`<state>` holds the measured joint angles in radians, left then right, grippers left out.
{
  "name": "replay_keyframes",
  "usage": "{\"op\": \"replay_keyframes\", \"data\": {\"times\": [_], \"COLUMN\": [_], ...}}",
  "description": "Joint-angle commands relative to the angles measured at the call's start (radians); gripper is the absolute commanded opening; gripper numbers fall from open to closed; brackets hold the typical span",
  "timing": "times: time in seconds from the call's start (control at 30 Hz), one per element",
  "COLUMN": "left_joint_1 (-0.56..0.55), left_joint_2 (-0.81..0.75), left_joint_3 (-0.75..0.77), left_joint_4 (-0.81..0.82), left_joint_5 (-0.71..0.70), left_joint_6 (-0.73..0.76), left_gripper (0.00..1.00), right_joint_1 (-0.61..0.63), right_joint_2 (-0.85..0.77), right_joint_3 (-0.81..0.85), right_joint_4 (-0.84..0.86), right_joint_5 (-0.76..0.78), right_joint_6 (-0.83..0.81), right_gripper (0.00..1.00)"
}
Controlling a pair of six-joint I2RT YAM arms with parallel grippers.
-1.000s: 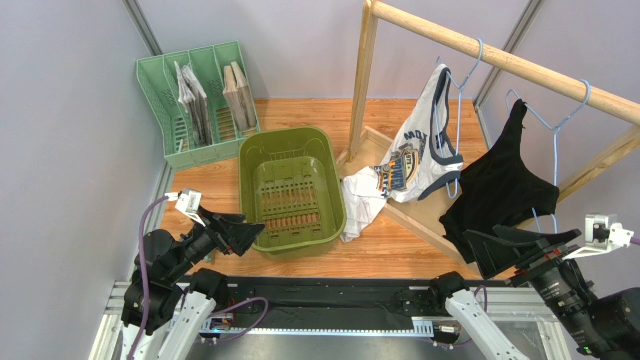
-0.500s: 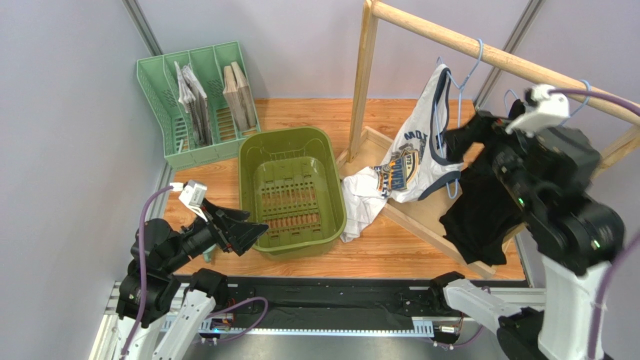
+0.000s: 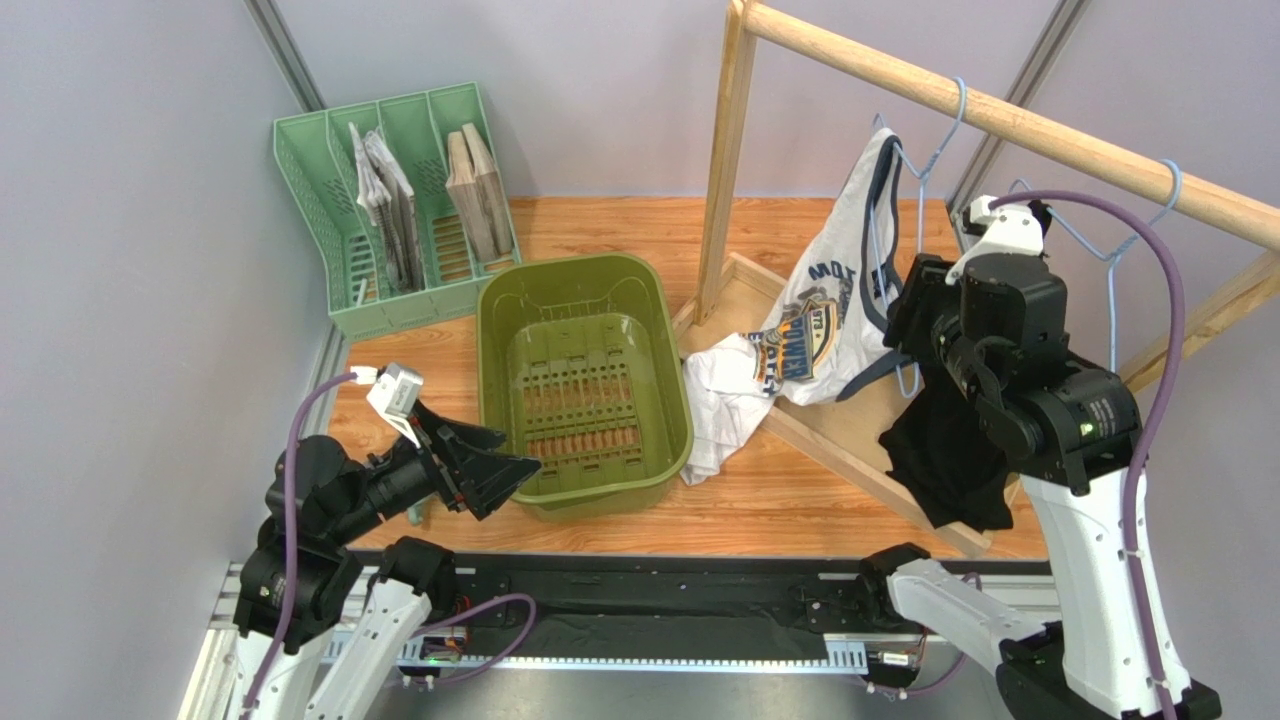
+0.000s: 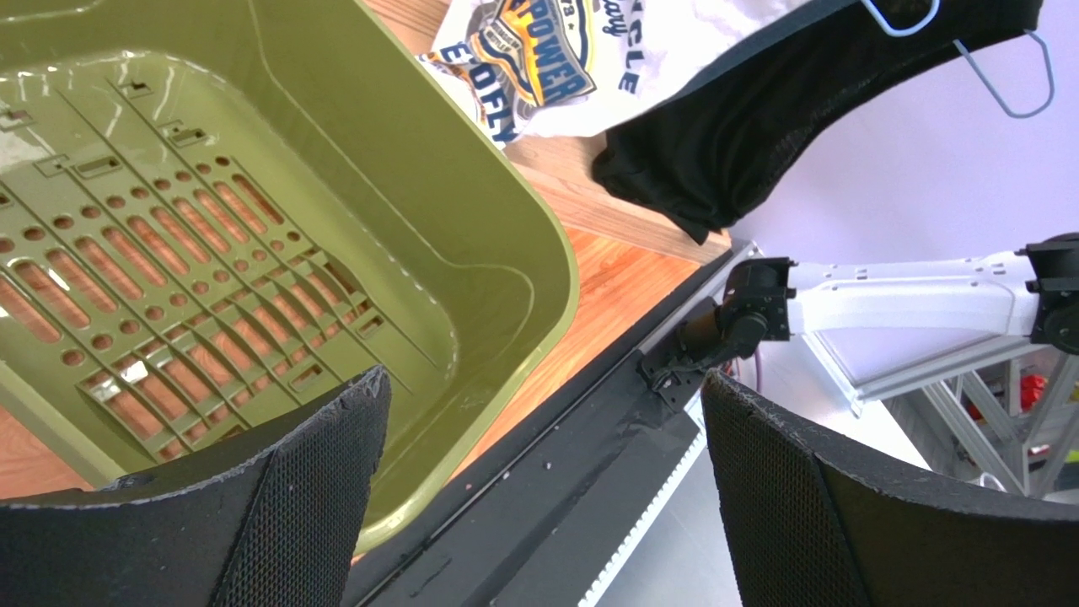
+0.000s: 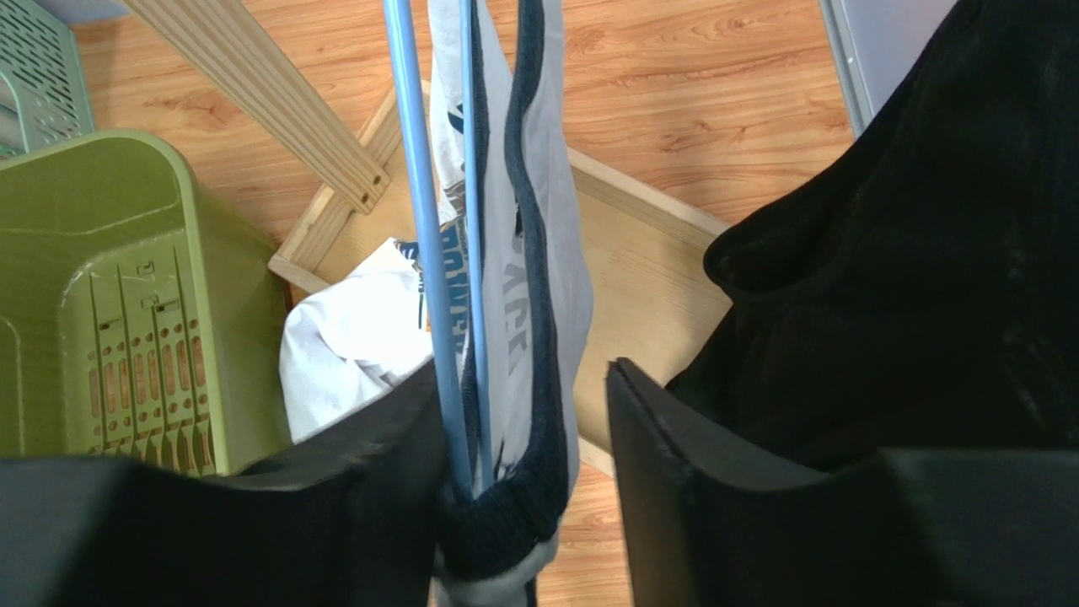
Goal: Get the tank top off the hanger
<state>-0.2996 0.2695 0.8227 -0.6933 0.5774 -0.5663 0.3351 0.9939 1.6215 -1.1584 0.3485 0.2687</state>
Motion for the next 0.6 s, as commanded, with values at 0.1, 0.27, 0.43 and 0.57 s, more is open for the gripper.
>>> {"op": "replay_keyframes", "data": {"times": [0.1,0.27,0.43,0.57], "left_joint_1": [0.001,0.002,0.002,-0.016], "left_joint_2": [0.031,0.123,0.233,0.350], "left_joint_3": [-0.011,-0.014,-0.028,-0.017], "left_joint_4": [0.064,0.155,0.268,0.371], "left_joint_5": [0.073,0.165,0.151,0.170], "left_joint_6": [-0.004,-0.047,-0.067,-0.135], "left_gripper": [0.94,0.90,0.90,0.84], "right_joint_1": [0.002,0.001,0.001,0.001], "right_joint_2": [-0.061,-0.038,-0.028,-0.038], "right_joint_3": [-0.049,0.032,0.159,0.265], "right_joint_4": [0.074,0.081,0.077,0.037], "right_joint_5": [0.018,0.024,-0.025,-0.080], "right_joint_6": [0.007,0.006,0.010,0.004], "right_gripper": [0.24,0.00,0.00,0.00]}}
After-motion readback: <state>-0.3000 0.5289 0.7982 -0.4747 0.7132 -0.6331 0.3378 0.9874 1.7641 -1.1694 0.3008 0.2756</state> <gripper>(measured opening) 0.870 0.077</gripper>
